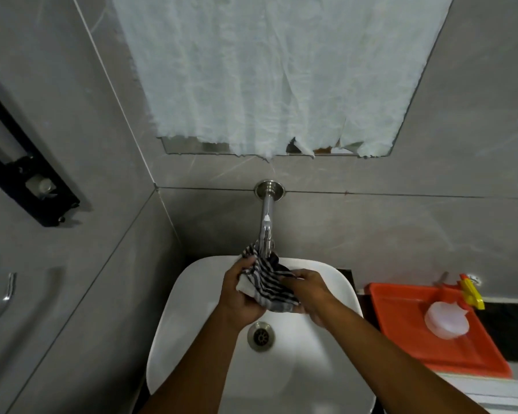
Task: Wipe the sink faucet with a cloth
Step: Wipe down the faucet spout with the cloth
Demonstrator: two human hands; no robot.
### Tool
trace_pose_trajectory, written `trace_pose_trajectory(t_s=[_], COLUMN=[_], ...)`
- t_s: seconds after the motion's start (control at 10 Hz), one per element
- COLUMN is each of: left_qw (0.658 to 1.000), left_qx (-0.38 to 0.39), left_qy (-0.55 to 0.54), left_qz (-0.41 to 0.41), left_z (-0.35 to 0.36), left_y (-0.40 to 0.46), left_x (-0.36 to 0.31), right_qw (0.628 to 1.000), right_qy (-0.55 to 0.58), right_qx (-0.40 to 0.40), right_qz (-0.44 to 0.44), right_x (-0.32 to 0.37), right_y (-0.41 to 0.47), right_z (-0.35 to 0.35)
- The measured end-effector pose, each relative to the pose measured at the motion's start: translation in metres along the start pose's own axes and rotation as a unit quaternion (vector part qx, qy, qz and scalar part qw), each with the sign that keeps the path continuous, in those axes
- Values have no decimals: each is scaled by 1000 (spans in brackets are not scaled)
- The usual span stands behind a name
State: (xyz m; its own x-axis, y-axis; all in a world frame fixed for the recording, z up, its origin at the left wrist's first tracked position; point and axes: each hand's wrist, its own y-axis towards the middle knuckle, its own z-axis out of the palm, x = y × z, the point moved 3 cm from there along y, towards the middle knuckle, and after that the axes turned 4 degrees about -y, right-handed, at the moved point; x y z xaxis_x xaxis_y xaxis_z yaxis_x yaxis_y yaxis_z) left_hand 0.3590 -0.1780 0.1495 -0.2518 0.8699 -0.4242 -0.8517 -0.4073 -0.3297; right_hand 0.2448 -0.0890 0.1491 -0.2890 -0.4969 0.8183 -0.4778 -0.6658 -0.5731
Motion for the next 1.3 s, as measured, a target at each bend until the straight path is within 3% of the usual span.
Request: trace_pose_trajectory(t_s=[0.2, 0.3, 0.4, 0.5, 0.6, 0.7, 0.8, 0.9, 1.0, 1.2, 1.3], left_qw=[988, 976, 948, 859, 717, 552, 471, 431, 372, 397, 420], left_qx=[-137, -157, -124, -77, 20, 78, 95, 102, 119, 118, 126], left_qy=[77, 145, 286, 504, 696, 829, 876, 895, 917, 906, 896], left_qz=[0, -38, -57, -44, -43, -35, -42, -53, -83, -91, -75], left_z=[-26, -8, 33, 78, 124, 140, 132, 117, 94, 70, 83], left_y=[6, 19, 44, 86, 139, 192, 243, 281, 294, 261, 242], left_x=[39, 60, 73, 94, 140, 194, 242, 272, 296, 294, 273], right_qw=[1000, 998, 992, 976, 950, 930, 913, 910, 932, 953, 957], right_qy=[-4, 10, 73, 173, 250, 293, 320, 319, 243, 63, -29], right_qx=[2, -62, -103, -132, -186, -212, -239, -245, -224, -233, -267], right_qz=[20, 6, 0, 10, 28, 65, 89, 102, 151, 182, 112], right_x=[-18, -24, -37, -61, -96, -135, -158, -167, -183, -183, -159], right_y=[-1, -5, -16, -31, -41, -29, 0, 30, 53, 63, 64], right_z=[-30, -62, -106, -154, -204, -242, -268, -284, -291, -292, -287])
